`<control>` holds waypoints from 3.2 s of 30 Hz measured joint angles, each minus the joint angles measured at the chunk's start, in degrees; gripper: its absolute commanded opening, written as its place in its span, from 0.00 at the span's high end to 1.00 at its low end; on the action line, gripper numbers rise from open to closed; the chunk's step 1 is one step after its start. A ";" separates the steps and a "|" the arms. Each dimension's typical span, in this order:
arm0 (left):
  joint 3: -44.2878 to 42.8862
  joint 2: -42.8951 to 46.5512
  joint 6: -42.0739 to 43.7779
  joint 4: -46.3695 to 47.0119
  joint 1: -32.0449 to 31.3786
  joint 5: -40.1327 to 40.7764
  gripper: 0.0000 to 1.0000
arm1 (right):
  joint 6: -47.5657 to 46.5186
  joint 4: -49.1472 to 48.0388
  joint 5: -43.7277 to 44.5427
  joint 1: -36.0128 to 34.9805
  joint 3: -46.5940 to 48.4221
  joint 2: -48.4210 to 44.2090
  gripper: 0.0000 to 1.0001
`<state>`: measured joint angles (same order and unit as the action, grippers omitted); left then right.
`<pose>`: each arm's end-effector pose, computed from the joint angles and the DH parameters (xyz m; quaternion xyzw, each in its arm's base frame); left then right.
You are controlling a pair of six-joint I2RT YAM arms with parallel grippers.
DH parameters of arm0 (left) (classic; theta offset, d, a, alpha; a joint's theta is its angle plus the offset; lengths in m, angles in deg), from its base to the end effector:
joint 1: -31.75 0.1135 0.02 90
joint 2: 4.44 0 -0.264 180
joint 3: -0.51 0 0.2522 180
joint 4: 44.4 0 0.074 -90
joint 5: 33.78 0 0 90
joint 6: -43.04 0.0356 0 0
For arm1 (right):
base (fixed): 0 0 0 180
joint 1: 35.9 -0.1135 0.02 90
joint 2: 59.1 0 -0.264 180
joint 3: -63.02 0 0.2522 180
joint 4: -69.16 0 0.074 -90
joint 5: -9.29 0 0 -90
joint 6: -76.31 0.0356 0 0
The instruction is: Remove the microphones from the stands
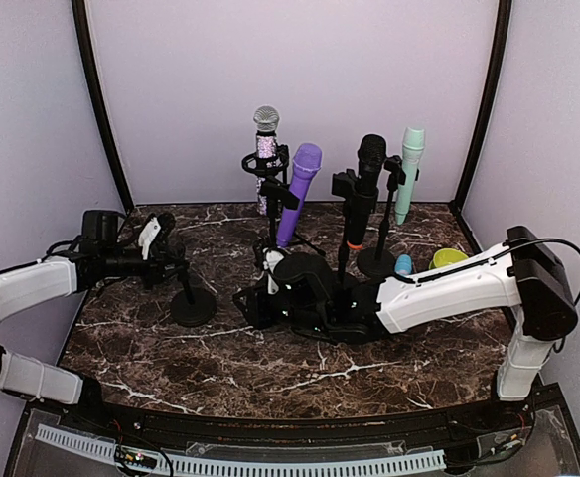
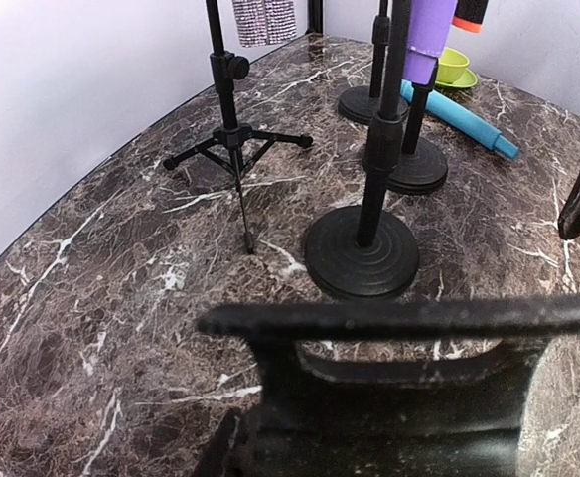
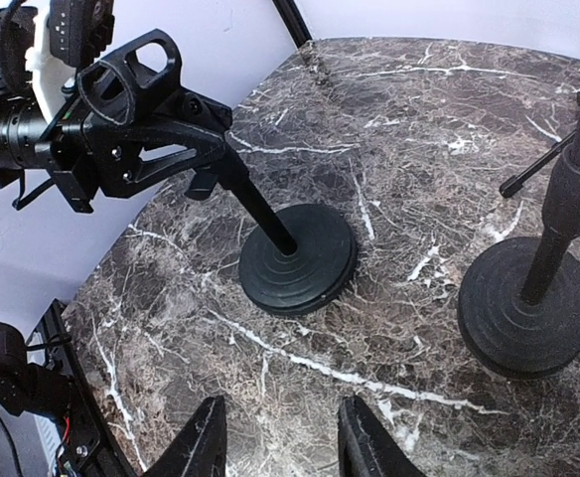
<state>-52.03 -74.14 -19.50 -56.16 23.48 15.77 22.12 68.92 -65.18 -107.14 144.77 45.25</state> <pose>0.2519 -0.0599 0.2378 0.4151 0.7153 -0.2141 0.5198 0.1436 0.3931 0.2311 -0.1788 0.8070 0.3767 0.4181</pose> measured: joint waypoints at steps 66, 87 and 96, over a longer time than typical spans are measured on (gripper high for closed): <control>-29.11 -6.99 10.67 -43.63 21.55 -18.84 0.01 | -28.57 -22.45 4.94 14.86 -3.98 -6.80 0.13; -26.34 -2.80 9.46 -43.23 20.65 -21.55 0.01 | -32.76 -23.78 10.91 7.69 2.84 -2.51 0.67; -26.14 0.15 8.33 -42.49 12.24 -21.51 0.02 | -36.96 -25.07 18.93 2.27 6.38 0.72 0.79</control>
<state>-78.17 -73.98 -11.17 -98.65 35.72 -5.74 -14.84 43.85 -46.25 -104.87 151.15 45.97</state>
